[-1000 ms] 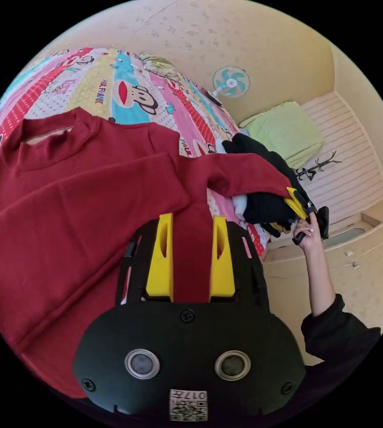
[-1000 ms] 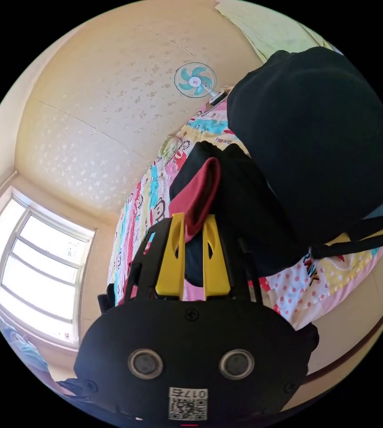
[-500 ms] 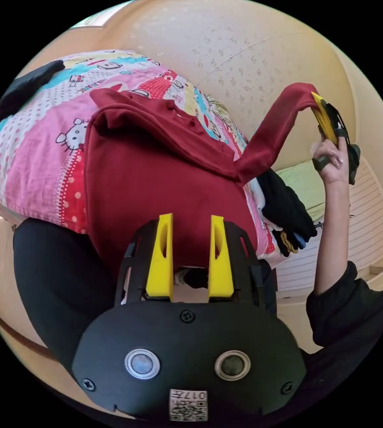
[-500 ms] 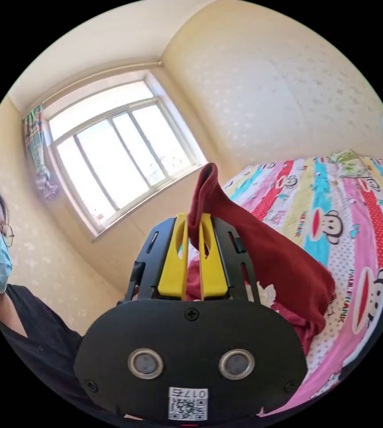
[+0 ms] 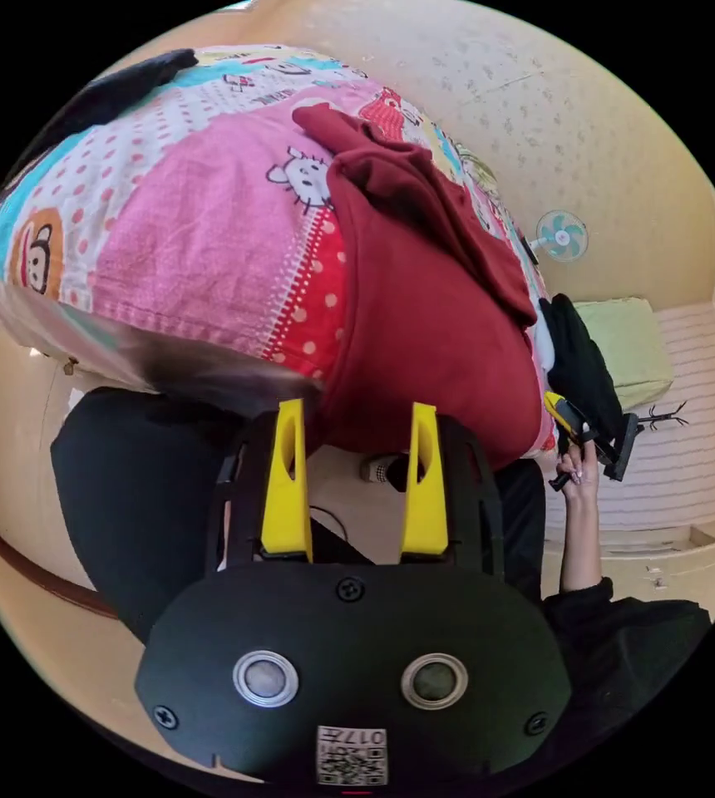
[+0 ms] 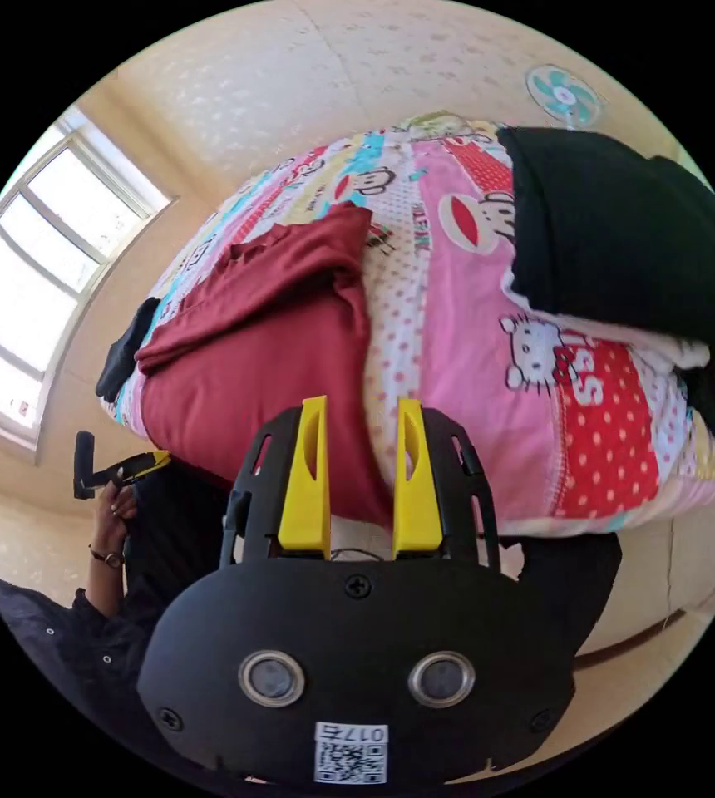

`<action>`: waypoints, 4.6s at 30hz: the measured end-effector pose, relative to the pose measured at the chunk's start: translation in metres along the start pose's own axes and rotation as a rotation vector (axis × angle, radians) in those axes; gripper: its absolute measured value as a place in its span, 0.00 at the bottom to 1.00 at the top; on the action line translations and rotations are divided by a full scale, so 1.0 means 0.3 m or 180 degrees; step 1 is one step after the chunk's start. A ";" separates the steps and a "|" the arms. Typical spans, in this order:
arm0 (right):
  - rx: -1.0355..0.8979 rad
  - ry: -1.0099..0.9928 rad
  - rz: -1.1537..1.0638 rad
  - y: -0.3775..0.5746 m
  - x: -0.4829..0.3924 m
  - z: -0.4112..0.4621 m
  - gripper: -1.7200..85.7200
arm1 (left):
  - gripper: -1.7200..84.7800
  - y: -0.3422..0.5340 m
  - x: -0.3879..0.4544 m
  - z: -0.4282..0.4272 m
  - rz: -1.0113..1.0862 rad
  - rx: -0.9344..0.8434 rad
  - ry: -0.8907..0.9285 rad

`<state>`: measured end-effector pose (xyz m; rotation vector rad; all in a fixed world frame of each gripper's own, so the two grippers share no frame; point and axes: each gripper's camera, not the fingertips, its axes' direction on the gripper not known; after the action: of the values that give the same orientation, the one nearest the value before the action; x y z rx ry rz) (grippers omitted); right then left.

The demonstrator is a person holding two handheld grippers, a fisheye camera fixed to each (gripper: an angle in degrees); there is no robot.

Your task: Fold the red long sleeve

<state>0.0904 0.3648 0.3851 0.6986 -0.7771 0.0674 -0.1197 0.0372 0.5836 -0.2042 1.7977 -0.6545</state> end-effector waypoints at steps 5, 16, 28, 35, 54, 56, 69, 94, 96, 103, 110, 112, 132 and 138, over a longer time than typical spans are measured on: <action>-0.0269 -0.0480 -0.0154 0.125 0.058 0.018 0.08 | 0.07 -0.003 0.140 0.092 0.0214 -0.0216 -0.0326; 0.0491 -0.0894 -0.0409 -0.248 -0.011 -0.383 0.07 | 0.08 -0.138 0.460 -0.535 0.0869 0.0778 -0.0093; -0.0011 -0.0783 0.0062 -0.249 0.168 -0.138 0.16 | 0.20 -0.068 0.199 -0.331 0.0053 0.0418 -0.0201; 0.0001 -0.1158 0.0073 -0.068 0.203 -0.251 0.07 | 0.07 0.125 0.153 -0.397 -0.0043 0.0453 0.0652; 0.1005 -0.1949 -0.0985 0.431 0.107 -1.248 0.05 | 0.07 0.686 0.384 -1.209 0.1018 0.0802 0.1726; 0.0828 -0.1616 -0.0916 0.345 0.086 -1.205 0.05 | 0.07 0.637 0.368 -1.188 0.0892 0.0716 0.1608; 0.0923 -0.1271 -0.0309 -0.493 -0.099 -0.637 0.15 | 0.16 -0.253 0.203 -0.987 -0.0268 0.1489 0.1244; 0.0644 0.0377 -0.0728 0.029 -0.525 0.017 0.03 | 0.22 -0.143 0.005 -0.456 -0.1279 0.1051 0.1283; 0.0640 0.0250 -0.0778 0.034 -0.510 0.012 0.03 | 0.22 -0.156 0.012 -0.428 -0.1335 0.1086 0.1207; 0.0877 0.0074 -0.0903 0.109 -0.503 0.000 0.03 | 0.23 -0.160 0.055 -0.387 -0.1727 0.1331 0.0931; 0.0908 -0.0313 -0.0848 0.134 -0.462 -0.034 0.02 | 0.25 -0.142 0.126 -0.355 -0.1642 0.1485 0.0068; 0.0920 -0.0429 -0.0816 0.137 -0.448 -0.042 0.02 | 0.22 -0.160 0.132 -0.308 -0.1566 0.1524 0.0146; 0.0940 -0.0648 -0.0777 0.138 -0.477 -0.171 0.02 | 0.08 0.078 0.185 -0.208 -0.1637 0.2250 0.0911; 0.1122 -0.0745 -0.0658 0.158 -0.459 -0.250 0.02 | 0.07 -0.061 0.788 -0.180 0.0543 0.1847 0.0430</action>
<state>0.0231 0.4732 0.2823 1.1329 -0.9231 -0.0685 -0.2512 -0.0674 0.4076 0.3878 1.6521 -1.0505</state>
